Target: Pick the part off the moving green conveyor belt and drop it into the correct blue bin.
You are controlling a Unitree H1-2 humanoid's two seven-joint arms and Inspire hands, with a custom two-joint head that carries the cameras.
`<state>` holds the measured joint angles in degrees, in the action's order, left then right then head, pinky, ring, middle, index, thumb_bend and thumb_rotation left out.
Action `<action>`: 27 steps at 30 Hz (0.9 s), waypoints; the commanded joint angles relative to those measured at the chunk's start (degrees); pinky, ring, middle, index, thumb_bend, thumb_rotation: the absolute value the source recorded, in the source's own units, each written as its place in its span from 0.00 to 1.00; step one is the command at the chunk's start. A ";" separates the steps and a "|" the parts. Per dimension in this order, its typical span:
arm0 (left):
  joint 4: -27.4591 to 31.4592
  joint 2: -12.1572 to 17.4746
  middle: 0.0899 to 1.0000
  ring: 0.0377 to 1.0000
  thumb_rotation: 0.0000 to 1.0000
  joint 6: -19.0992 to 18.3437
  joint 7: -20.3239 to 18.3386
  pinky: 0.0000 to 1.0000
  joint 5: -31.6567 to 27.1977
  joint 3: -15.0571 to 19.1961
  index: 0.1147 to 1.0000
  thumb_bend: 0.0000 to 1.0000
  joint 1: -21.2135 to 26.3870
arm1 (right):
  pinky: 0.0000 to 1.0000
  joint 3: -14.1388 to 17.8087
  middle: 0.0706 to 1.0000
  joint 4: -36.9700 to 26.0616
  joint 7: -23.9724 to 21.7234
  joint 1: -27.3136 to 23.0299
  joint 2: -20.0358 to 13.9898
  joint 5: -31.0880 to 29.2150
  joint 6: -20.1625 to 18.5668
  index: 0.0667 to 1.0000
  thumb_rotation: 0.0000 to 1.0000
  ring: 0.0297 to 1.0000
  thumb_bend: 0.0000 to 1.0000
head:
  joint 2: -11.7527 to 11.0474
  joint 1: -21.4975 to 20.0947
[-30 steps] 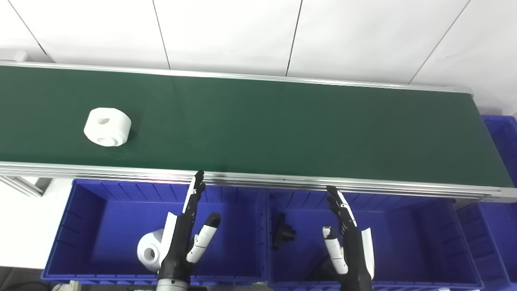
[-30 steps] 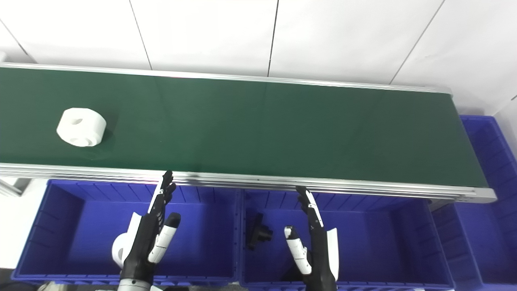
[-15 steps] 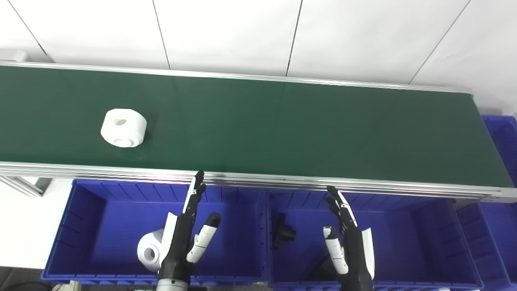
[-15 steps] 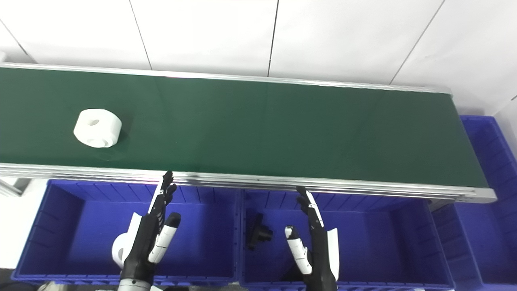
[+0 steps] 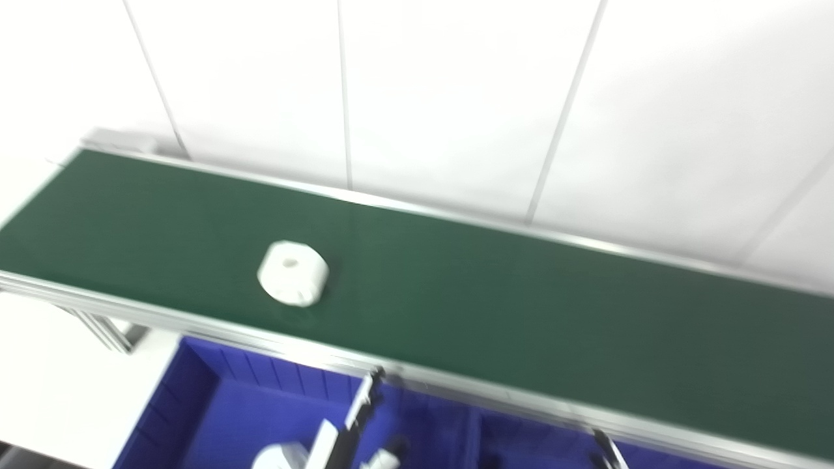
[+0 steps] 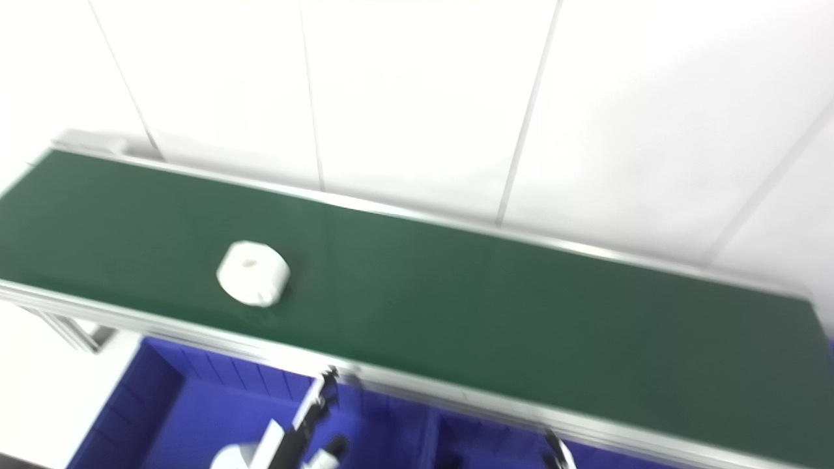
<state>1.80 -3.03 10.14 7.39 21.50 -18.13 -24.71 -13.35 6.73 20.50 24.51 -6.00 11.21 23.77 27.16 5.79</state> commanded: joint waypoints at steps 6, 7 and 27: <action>-1.24 -6.29 1.00 0.91 0.92 2.27 2.53 0.83 1.69 -4.10 1.00 0.61 1.61 | 0.90 -1.17 0.94 0.64 1.55 -1.58 -1.14 -1.24 3.15 0.89 1.00 0.90 0.71 | 0.08 0.12; -0.49 -5.95 1.00 0.91 0.91 2.17 2.20 0.83 1.62 -4.19 1.00 0.61 1.56 | 0.89 -1.39 0.93 0.76 1.97 -1.66 -1.10 -0.88 3.15 0.89 1.00 0.89 0.70 | 0.40 -0.13; 18.37 18.69 0.84 0.84 0.48 -0.24 -17.39 0.84 15.49 0.66 0.83 0.98 29.58 | 0.90 -3.70 0.93 -1.61 3.99 -1.81 2.17 3.06 3.13 0.89 1.00 0.88 0.71 | 5.59 -6.11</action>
<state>20.18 15.74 8.17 -9.06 35.46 -16.75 3.47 -16.73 7.44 23.64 22.85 -4.46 13.46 23.78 32.69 -0.35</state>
